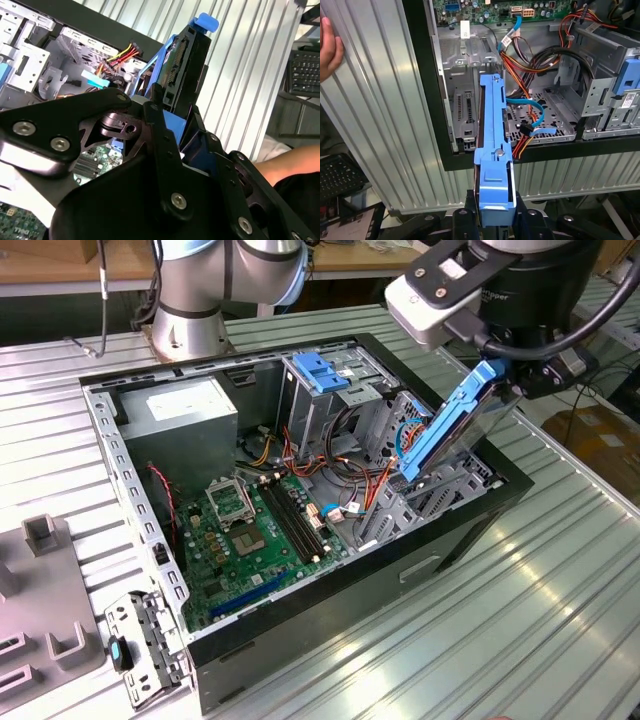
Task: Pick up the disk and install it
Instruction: 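Insert the disk into the insertion slot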
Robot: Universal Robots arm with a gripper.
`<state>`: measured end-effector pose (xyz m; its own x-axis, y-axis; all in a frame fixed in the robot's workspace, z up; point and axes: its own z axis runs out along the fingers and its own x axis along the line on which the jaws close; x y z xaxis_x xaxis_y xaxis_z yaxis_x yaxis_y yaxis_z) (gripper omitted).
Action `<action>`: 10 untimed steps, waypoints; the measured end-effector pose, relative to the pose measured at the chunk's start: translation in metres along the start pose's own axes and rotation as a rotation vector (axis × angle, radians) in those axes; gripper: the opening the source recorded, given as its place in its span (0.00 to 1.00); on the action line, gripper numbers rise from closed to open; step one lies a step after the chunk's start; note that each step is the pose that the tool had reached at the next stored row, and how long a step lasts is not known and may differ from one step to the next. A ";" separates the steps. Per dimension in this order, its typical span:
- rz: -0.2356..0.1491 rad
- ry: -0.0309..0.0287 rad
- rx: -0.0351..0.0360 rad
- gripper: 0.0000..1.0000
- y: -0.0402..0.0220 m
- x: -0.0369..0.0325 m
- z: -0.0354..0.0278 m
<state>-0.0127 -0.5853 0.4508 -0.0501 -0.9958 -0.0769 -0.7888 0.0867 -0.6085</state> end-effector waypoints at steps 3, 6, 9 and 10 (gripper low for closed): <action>-0.007 0.0074 0.0128 0.36 0.0044 -0.0017 -0.0021; -0.016 0.0171 0.0260 0.36 0.0106 -0.0055 -0.0047; -0.026 0.0242 0.0675 0.36 0.0149 -0.0135 -0.0045; -0.027 0.0241 0.0751 0.36 0.0152 -0.0134 -0.0044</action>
<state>-0.0267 -0.5708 0.4461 -0.0447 -0.9982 -0.0410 -0.7419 0.0606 -0.6677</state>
